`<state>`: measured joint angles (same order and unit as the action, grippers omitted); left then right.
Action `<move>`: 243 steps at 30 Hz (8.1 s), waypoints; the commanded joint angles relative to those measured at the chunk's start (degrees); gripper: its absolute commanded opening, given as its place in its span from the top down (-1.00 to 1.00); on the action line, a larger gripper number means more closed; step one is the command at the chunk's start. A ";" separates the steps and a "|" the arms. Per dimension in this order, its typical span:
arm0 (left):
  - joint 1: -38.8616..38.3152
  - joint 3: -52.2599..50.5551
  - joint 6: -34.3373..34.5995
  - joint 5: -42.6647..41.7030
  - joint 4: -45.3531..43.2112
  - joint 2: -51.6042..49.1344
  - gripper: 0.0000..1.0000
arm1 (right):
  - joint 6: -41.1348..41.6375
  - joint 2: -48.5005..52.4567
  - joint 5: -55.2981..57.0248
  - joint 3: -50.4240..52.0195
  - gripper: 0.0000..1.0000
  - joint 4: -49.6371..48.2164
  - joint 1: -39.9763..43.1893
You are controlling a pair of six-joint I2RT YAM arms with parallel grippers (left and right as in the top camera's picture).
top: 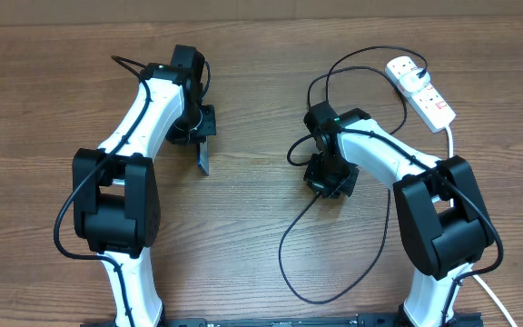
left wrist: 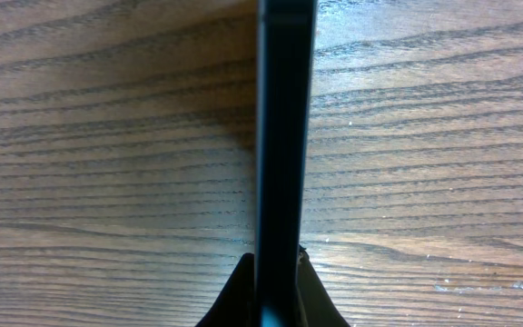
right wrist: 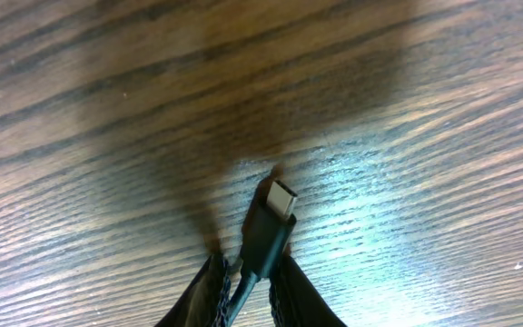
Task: Plug charger to phone and switch on socket
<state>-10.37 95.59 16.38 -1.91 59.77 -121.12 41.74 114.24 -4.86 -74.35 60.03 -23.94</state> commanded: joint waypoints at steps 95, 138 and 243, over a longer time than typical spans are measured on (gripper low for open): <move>9.27 10.45 -2.99 -88.76 2.58 -0.33 0.92 | -8.63 -21.42 -53.94 0.55 0.93 -31.28 -0.72; 7.61 10.45 -1.55 -88.78 2.51 -0.33 0.92 | -4.20 -20.57 -53.86 1.99 0.93 -37.46 -1.18; 7.78 10.45 -1.09 -88.76 1.05 -0.33 0.91 | -6.75 -18.73 -60.65 2.01 0.93 -37.24 0.76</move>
<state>-2.55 104.53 14.92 -87.74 61.01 -121.95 35.73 95.22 -65.67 -72.62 23.53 -23.24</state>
